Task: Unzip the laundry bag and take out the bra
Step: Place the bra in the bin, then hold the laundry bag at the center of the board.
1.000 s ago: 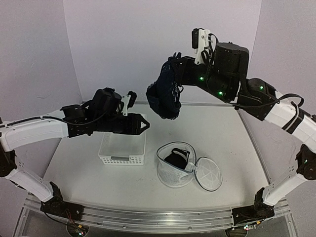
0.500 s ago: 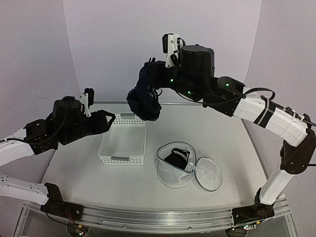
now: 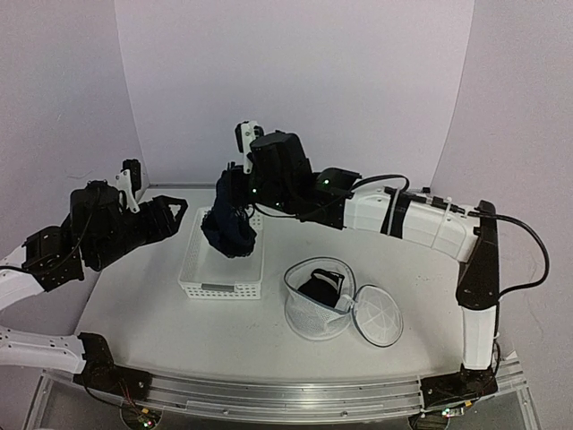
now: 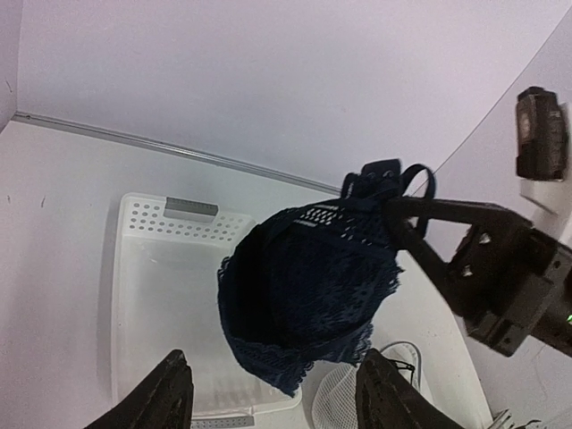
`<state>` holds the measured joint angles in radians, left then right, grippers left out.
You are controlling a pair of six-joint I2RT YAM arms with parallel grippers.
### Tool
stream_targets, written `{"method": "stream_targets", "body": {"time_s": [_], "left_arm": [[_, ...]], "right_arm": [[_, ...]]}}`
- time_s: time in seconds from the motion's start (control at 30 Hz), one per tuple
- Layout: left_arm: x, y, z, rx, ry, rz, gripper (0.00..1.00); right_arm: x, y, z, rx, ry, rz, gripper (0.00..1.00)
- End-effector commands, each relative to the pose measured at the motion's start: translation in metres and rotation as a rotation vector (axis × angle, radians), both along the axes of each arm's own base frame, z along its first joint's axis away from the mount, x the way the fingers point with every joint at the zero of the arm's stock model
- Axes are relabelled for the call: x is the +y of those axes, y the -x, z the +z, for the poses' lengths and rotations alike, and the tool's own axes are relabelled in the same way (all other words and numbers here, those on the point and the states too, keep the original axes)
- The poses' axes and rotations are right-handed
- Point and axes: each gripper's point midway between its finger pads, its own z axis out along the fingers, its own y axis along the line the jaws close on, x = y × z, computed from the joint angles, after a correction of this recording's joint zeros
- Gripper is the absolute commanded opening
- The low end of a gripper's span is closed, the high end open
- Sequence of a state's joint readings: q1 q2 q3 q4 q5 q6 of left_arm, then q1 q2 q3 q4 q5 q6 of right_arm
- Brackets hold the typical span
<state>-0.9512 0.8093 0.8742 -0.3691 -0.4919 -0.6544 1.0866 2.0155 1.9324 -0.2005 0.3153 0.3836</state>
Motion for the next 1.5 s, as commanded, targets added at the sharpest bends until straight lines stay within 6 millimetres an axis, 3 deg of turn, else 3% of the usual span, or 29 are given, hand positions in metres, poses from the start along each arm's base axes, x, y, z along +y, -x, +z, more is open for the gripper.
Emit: {"method": "stream_targets", "body": {"time_s": [0.0, 0.2, 0.6, 0.87, 1.0, 1.17, 1.47], "left_arm": [[0.008, 0.003, 0.011, -0.032, 0.002, 0.014, 0.64], [0.010, 0.007, 0.011, -0.038, -0.007, -0.003, 0.66], [0.011, 0.014, 0.011, -0.032, -0.029, -0.038, 0.67], [0.012, 0.014, 0.007, -0.017, -0.036, -0.038, 0.67], [0.009, 0.012, 0.003, -0.005, -0.044, -0.037, 0.68], [0.002, 0.008, -0.004, 0.019, -0.060, -0.042, 0.68], [-0.016, -0.001, -0.014, 0.050, -0.098, -0.060, 0.68]], "right_arm": [[0.014, -0.013, 0.000, 0.015, -0.044, 0.005, 0.00], [0.028, -0.035, -0.042, 0.048, 0.024, -0.014, 0.00], [0.041, -0.054, -0.112, 0.090, 0.131, -0.059, 0.00], [0.055, -0.046, -0.148, 0.187, 0.119, -0.007, 0.21], [0.057, -0.038, -0.135, 0.213, 0.081, 0.024, 0.35], [0.046, -0.028, -0.098, 0.200, 0.029, 0.045, 0.46], [0.011, -0.003, -0.031, 0.153, -0.048, 0.076, 0.56]]}}
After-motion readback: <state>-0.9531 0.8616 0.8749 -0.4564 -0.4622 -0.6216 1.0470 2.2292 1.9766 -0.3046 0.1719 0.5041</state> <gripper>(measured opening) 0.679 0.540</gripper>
